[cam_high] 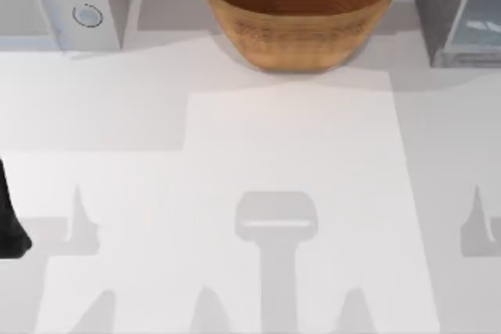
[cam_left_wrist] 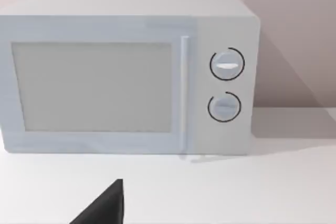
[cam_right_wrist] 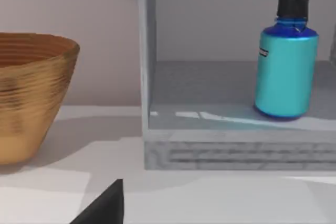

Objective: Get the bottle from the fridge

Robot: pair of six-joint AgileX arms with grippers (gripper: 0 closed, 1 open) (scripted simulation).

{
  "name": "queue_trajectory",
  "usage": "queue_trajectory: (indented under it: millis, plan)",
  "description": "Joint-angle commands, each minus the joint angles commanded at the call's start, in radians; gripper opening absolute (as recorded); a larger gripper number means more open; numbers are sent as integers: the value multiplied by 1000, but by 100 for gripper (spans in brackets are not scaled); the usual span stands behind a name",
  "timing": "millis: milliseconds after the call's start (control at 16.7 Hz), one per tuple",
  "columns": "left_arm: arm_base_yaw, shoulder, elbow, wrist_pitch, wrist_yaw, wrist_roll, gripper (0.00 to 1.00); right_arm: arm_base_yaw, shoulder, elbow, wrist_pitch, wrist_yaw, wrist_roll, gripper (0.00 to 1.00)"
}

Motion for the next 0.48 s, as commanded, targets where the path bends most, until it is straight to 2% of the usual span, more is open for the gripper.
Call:
queue_trajectory:
  millis: [240,480]
  plan:
    - [0,0,0,0,0,0,100,-12,31,4,29,-12,-1,100]
    - [0,0,0,0,0,0,100,-78,221,28,208,-76,-3,100]
